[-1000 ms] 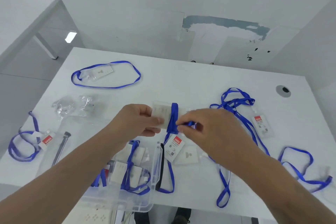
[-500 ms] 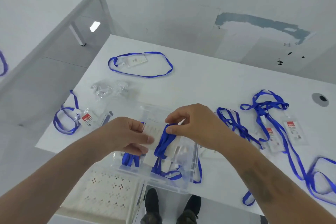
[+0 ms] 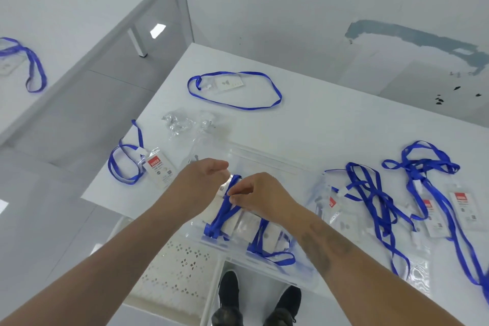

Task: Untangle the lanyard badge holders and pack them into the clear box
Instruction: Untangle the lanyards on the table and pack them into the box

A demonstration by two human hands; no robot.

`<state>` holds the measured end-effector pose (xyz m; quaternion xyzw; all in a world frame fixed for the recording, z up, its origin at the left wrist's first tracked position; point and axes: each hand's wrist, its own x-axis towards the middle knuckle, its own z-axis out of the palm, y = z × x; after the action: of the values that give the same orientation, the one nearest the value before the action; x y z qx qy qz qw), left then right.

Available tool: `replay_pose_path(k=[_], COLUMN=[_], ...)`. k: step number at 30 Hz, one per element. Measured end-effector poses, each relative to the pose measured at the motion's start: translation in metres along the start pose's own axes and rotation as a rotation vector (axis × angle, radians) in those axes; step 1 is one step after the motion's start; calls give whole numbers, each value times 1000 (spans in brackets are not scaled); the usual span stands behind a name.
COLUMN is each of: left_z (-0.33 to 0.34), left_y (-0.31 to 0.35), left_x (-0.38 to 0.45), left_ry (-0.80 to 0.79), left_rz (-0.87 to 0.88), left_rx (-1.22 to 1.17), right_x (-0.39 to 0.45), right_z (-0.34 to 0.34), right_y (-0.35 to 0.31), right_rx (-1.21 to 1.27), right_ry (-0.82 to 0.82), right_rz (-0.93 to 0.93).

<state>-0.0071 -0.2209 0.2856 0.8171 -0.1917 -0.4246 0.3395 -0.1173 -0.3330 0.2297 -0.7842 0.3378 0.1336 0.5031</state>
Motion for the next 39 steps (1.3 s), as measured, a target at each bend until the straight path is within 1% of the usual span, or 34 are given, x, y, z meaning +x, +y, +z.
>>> replay_pose_path(k=[3, 5, 6, 8, 10, 12, 15, 19, 21, 24, 26, 29, 31, 35, 39], left_z=[2, 2, 1, 2, 5, 13, 26, 58, 81, 120, 141, 168, 183, 209, 232], left_y=[-5, -6, -5, -2, 6, 20, 37, 65, 82, 105, 116, 135, 143, 145, 134], left_x=[1, 2, 3, 5, 6, 5, 3, -2, -5, -4, 1, 13, 28, 67, 97], left_ry=[0, 16, 29, 46, 42, 15, -15, -85, -125, -176, -180, -163, -184, -295, -419], left_rz=[16, 26, 38, 76, 109, 136, 181, 237, 261, 306, 359, 428, 437, 356, 250], left_rx=[-14, -27, -34, -60, -105, -139, -146, -112, -82, 26, 148, 407, 581, 897, 1080], right_x=[7, 5, 1, -11, -29, -54, -87, -115, -122, -125, -118, -101, -87, -55, -31], right_z=[11, 8, 5, -5, -19, -39, -69, -112, -131, -151, -160, -169, -169, -162, -157], right_y=[0, -1, -2, -1, 0, 2, 5, 38, 65, 108, 127, 146, 157, 180, 195], right_rx=[-168, -291, -309, -273, -185, -67, 34, 162, 127, -10, -146, -332, -424, -548, -673], right_ry=[-51, -32, -7, 41, 94, 170, 261, 428, 489, 485, 428, 321, 291, 253, 177], right_rz=[8, -11, -22, -44, -77, -109, -131, -60, 5, 104, 164, 206, 176, 37, -40])
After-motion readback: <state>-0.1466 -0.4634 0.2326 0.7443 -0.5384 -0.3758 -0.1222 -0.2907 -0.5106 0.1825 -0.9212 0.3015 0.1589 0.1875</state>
